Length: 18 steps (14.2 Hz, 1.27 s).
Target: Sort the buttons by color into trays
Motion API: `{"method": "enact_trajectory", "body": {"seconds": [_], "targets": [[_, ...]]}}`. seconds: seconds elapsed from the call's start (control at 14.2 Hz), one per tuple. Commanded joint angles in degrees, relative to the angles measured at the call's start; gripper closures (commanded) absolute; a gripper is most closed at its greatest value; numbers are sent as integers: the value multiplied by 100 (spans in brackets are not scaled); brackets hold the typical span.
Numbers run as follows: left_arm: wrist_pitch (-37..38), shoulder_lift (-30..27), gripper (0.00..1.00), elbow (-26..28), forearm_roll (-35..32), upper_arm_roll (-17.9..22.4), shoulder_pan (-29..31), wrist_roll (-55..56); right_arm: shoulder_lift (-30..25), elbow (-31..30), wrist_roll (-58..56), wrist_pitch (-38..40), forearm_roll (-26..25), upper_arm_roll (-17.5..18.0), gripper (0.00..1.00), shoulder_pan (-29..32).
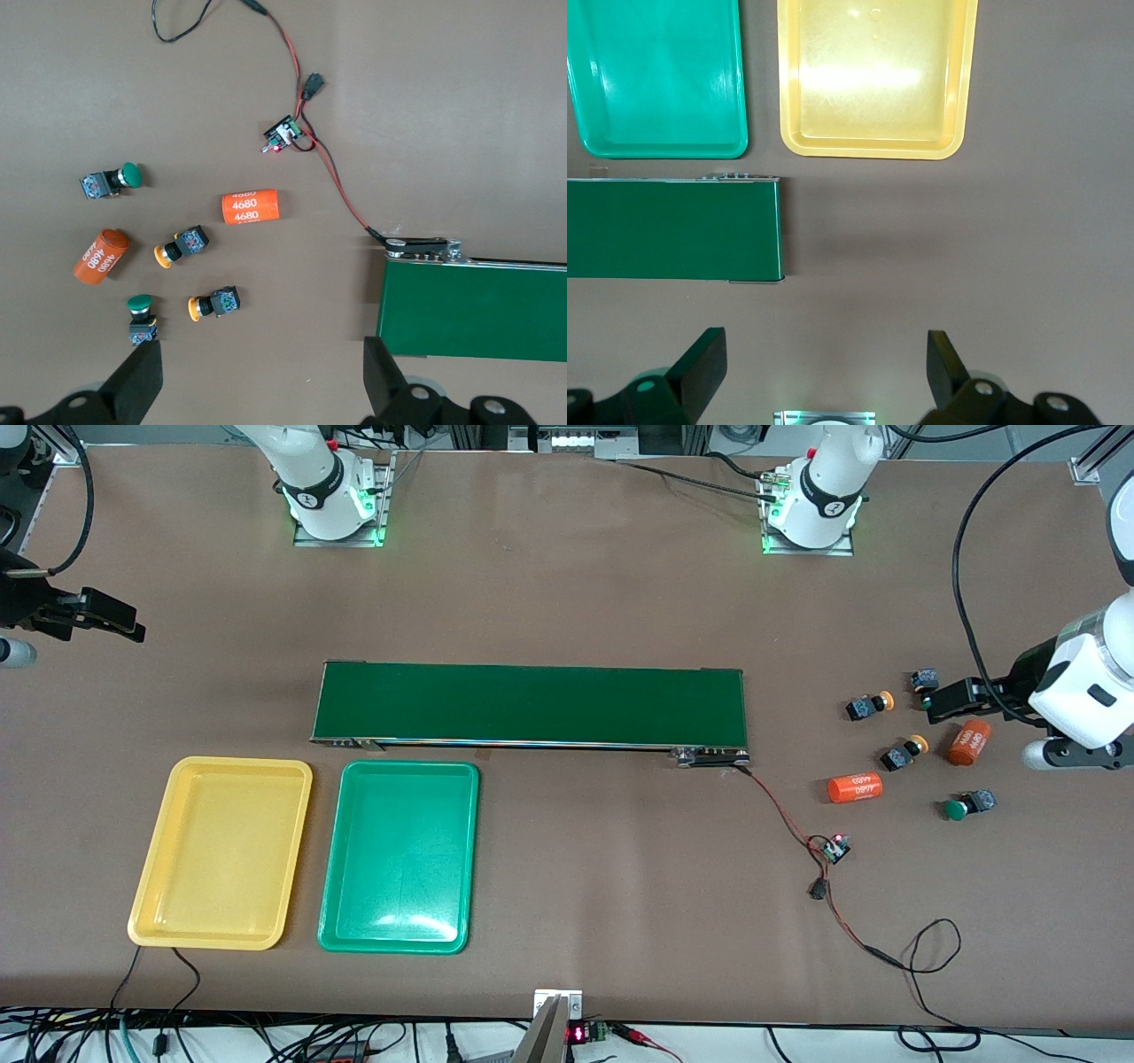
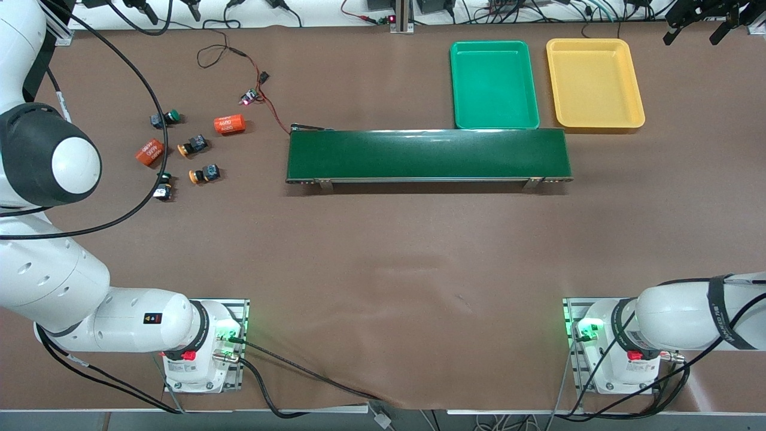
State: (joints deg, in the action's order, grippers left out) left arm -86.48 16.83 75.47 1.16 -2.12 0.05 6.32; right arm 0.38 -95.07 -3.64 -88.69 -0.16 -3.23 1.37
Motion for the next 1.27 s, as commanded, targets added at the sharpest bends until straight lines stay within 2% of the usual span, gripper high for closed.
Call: {"method": "enact_trajectory", "body": {"seconds": [0.0, 0.21, 0.49, 0.77, 0.98, 1.19], "targets": [[-79, 109, 0, 186, 24, 9, 222, 27, -20, 67, -32, 63, -19, 33, 0, 57], [-114, 408, 0, 240, 24, 18, 416, 324, -20, 76, -75, 62, -19, 33, 0, 57], [-640, 576, 0, 599, 24, 18, 601, 966, -20, 76, -93, 71, -19, 33, 0, 57], [-1203, 1006, 0, 872, 24, 36, 689, 2300, -20, 76, -93, 71, -19, 33, 0, 65], [-1467, 1130, 0, 1004, 33, 45, 803, 2567, -11, 76, -93, 71, -19, 33, 0, 65], [-2299, 1174, 0, 1539, 59, 36, 874, 3040, -20, 76, -93, 80, -19, 33, 0, 65]]}}
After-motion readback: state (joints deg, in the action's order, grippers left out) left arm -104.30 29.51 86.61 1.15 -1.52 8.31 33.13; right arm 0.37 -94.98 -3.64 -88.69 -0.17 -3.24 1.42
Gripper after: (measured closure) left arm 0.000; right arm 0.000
